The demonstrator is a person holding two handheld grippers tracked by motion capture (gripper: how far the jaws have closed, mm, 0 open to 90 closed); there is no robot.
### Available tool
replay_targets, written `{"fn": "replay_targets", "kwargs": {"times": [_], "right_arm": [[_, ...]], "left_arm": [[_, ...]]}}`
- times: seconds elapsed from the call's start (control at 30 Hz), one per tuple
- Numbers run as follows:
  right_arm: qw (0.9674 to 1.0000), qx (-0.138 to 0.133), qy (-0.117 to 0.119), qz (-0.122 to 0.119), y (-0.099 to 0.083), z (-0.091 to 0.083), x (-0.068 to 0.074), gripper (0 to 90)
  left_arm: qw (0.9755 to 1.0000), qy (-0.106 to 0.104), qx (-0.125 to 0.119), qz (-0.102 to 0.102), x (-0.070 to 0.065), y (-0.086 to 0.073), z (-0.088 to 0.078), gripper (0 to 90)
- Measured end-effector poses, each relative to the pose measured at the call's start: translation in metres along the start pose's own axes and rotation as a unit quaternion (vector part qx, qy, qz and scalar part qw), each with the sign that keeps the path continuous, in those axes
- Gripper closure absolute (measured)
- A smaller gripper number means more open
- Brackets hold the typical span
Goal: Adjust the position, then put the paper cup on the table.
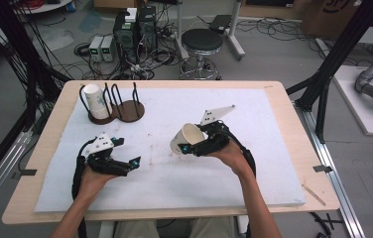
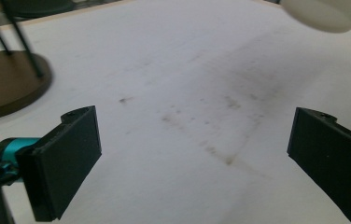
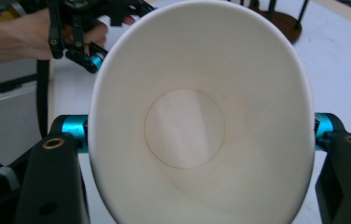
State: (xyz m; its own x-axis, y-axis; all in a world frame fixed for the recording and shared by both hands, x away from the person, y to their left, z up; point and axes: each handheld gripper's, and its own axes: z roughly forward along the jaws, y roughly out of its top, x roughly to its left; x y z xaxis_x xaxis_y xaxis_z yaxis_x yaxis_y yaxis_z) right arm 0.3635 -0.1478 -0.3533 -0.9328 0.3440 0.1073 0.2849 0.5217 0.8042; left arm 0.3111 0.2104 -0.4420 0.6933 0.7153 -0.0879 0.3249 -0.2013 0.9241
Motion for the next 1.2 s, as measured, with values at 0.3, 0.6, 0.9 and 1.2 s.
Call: {"fn": "replay_targets", "kwargs": {"times": [0.3,0.6,0.9,1.2], "right_arm": [[0.9945,0.084,-0.061,0.011,0.017,0.006,-0.01,31.2],[0.9842,0.151,-0.091,0.017,0.023,0.021,-0.018,31.3],[0.9817,0.163,-0.095,0.019,0.025,0.023,-0.02,31.3],[0.9826,0.159,-0.093,0.023,0.025,0.021,-0.023,31.4]], "left_arm": [[0.9965,0.078,-0.008,-0.029,0.013,-0.02,-0.009,2.7],[0.9957,0.085,-0.012,-0.035,0.014,-0.021,-0.009,2.7],[0.9955,0.085,-0.012,-0.039,0.015,-0.021,-0.009,2.7],[0.9956,0.083,-0.014,-0.04,0.014,-0.021,-0.009,2.7]]}}
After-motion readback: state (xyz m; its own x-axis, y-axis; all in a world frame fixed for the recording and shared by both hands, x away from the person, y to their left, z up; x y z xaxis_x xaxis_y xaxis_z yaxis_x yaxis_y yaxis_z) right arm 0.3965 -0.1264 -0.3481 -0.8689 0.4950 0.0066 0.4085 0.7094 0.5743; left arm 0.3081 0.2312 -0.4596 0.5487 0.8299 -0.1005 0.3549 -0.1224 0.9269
